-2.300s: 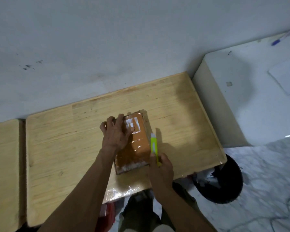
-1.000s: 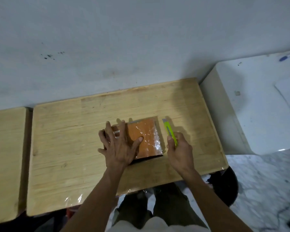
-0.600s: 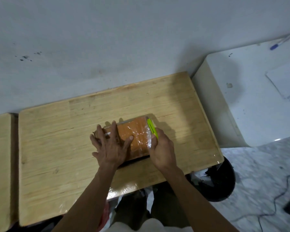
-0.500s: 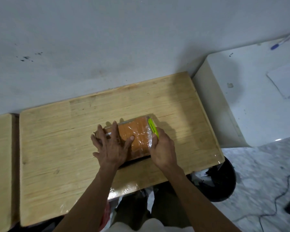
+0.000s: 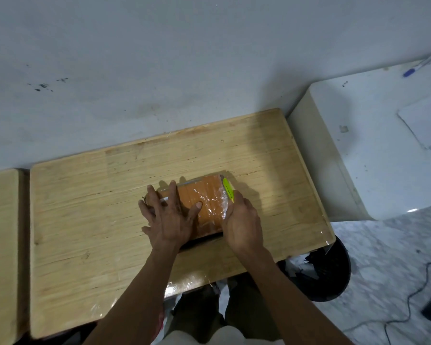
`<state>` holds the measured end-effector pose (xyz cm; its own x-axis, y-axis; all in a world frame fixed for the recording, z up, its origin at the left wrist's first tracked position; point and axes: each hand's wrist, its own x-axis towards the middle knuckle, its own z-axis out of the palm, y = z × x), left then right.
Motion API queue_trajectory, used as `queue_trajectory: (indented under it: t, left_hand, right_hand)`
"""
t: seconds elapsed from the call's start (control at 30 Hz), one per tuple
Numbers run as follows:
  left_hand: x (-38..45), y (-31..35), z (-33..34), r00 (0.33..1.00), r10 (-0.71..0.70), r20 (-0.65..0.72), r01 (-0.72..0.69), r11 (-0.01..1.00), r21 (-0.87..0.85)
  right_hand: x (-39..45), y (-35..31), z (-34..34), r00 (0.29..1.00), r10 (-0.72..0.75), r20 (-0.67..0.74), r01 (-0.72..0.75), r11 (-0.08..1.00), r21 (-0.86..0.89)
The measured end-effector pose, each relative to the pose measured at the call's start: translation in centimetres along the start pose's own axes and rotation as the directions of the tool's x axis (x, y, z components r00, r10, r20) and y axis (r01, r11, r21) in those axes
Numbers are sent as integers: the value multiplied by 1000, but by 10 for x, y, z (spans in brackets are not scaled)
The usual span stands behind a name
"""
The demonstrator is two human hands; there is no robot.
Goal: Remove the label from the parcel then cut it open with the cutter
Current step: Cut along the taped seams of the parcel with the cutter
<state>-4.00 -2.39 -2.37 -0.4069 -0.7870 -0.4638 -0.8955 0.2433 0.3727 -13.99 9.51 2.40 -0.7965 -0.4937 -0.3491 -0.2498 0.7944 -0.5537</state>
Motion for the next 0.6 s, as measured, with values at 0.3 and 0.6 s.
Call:
queue_trajectory:
  t: [0.3,0.6]
  left_hand:
    - [-1,1,0,1000,-2,6,2,1000,8]
    - [0,2,-2,1000,-4,28,4,1000,19]
  right_hand:
    - [-17,3,-2,998,19,55,-15,997,-76]
    - [-40,13,-2,997,11,79,-1,992,-130]
